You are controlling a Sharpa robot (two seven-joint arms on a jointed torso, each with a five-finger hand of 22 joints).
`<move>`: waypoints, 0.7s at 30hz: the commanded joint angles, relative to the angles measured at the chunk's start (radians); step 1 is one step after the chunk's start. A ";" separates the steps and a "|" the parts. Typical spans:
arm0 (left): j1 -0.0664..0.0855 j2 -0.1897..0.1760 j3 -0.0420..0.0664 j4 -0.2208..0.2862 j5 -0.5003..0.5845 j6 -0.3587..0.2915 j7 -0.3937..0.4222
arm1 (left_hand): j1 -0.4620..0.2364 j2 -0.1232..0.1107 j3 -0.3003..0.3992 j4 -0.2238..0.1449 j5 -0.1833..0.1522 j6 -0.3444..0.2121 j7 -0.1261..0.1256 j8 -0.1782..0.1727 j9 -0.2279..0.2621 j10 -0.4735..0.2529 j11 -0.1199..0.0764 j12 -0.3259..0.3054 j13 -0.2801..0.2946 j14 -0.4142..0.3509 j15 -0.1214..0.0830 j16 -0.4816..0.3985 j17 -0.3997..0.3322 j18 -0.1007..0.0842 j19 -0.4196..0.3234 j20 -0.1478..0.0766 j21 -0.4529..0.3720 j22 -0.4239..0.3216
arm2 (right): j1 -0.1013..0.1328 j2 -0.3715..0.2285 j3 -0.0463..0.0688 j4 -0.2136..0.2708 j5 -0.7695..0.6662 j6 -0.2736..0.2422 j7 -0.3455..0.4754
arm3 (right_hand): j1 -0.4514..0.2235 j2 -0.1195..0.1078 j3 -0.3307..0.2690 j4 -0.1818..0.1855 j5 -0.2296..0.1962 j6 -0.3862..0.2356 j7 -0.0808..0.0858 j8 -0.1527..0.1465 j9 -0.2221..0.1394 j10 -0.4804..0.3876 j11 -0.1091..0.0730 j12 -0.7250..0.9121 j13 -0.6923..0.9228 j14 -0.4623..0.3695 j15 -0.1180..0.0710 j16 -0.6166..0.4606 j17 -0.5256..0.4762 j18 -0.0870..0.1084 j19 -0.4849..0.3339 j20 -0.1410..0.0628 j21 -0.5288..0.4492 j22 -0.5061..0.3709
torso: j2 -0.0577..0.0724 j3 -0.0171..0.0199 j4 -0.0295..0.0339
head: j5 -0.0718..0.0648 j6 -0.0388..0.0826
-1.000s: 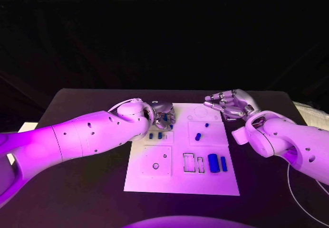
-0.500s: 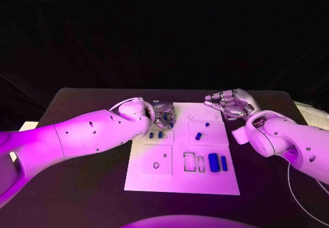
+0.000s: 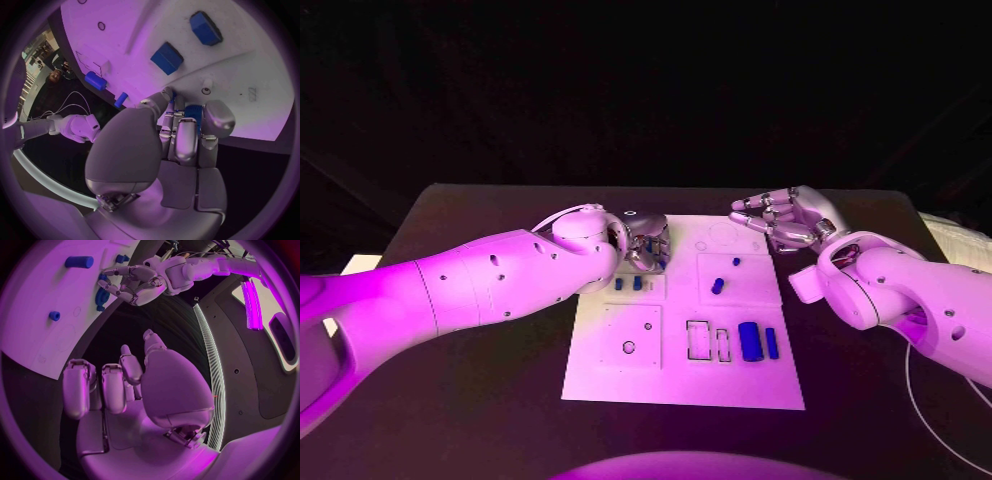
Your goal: Assemble the parts on the task board
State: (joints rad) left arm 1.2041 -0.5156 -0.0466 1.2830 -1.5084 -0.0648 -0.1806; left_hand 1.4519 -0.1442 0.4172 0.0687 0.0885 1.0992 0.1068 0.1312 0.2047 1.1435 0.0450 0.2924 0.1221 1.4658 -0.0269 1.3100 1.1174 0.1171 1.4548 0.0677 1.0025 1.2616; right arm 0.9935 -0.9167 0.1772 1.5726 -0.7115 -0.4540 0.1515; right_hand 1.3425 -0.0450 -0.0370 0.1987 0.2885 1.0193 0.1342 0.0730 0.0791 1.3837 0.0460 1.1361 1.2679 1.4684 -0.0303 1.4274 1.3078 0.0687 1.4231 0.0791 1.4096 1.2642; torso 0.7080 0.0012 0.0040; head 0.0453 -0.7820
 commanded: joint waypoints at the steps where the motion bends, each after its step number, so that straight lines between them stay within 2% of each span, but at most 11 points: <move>1: -0.007 -0.001 -0.003 0.003 0.001 0.016 0.010 | -0.004 0.011 0.012 -0.003 -0.004 0.015 0.000 -0.003 -0.001 0.016 -0.002 -0.010 0.001 0.019 -0.011 -0.003 -0.008 -0.019 0.008 -0.002 0.029 0.018 | -0.001 0.000 0.000 0.002 -0.009 0.017 0.007 | 0.004 0.010 -0.001 -0.006 0.002 0.000 -0.001 0.001 0.001 -0.004 -0.001 0.002 0.000 0.063 0.001 -0.003 0.086 -0.003 -0.005 -0.002 -0.003 0.002 | 0.000 0.0001 -0.0003 | 0.001 0.000; 4: -0.009 -0.006 -0.003 0.009 0.002 -0.010 0.010 | 0.004 0.021 0.030 -0.016 -0.031 0.023 0.002 -0.007 -0.004 0.026 -0.002 -0.019 0.000 0.020 -0.010 -0.002 -0.012 -0.027 0.017 -0.004 0.075 0.045 | -0.001 0.001 0.000 0.001 -0.009 0.017 0.007 | 0.003 0.011 -0.001 -0.006 0.002 0.000 -0.001 0.001 0.001 -0.004 -0.001 0.001 0.000 0.063 0.001 -0.003 0.086 -0.003 -0.004 -0.002 -0.003 0.002 | 0.000 -0.0001 -0.0007 | 0.000 0.001; 8: -0.010 -0.016 0.001 0.022 0.009 -0.053 0.014 | 0.003 0.026 0.041 -0.025 -0.033 0.032 0.004 -0.009 -0.006 0.036 0.000 -0.024 0.000 0.021 -0.010 0.003 -0.009 -0.032 0.023 -0.004 0.104 0.063 | -0.001 0.002 0.000 0.000 -0.009 0.018 0.007 | 0.003 0.011 -0.001 -0.006 0.002 0.000 -0.001 0.001 0.001 -0.004 -0.001 0.001 0.000 0.063 0.001 -0.003 0.086 -0.003 -0.004 -0.002 -0.003 0.002 | 0.000 -0.0011 -0.0005 | -0.002 0.003; 11: -0.010 -0.027 0.005 0.035 0.022 -0.088 0.018 | 0.004 0.026 0.049 -0.035 -0.033 0.038 0.006 -0.011 -0.007 0.043 -0.001 -0.028 0.001 0.022 -0.009 0.005 -0.009 -0.033 0.024 -0.004 0.114 0.070 | -0.001 0.003 0.000 -0.001 -0.009 0.018 0.008 | 0.003 0.011 -0.001 -0.006 0.002 0.000 -0.001 0.001 0.001 -0.004 -0.001 0.001 0.000 0.063 0.001 -0.003 0.086 -0.003 -0.004 -0.002 -0.003 0.002 | -0.001 -0.0004 -0.0010 | -0.002 0.004; 21: -0.009 -0.079 0.030 0.095 0.094 -0.155 0.028 | 0.006 0.022 0.075 -0.065 -0.033 0.058 0.012 -0.015 -0.010 0.067 0.001 -0.044 0.004 0.024 -0.009 0.005 -0.023 -0.038 0.030 -0.004 0.146 0.092 | -0.001 0.003 0.000 -0.002 -0.009 0.018 0.008 | 0.003 0.011 -0.001 -0.006 0.002 0.000 -0.001 0.001 0.001 -0.004 -0.001 0.001 0.000 0.063 0.001 -0.003 0.086 -0.003 -0.004 -0.002 -0.003 0.002 | -0.001 0.0003 0.0010 | -0.001 0.012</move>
State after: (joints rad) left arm 1.1941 -0.5909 -0.0177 1.3685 -1.4644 -0.1710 -0.1682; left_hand 1.4591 -0.1278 0.4888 0.0050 0.0568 1.1491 0.1177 0.1171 0.1941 1.2040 0.0458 0.2517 0.1250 1.4656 -0.0340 1.3140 1.0957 0.0902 1.4598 0.0627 1.1451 1.3080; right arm 0.9930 -0.9143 0.1772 1.5697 -0.7118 -0.4512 0.1515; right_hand 1.3464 -0.0410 -0.0370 0.1986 0.2885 1.0193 0.1342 0.0729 0.0789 1.3837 0.0460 1.1361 1.2691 1.4684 -0.0303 1.4274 1.3076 0.0687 1.4231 0.0791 1.4096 1.2654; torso 0.7062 0.0012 0.0041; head 0.0429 -0.7722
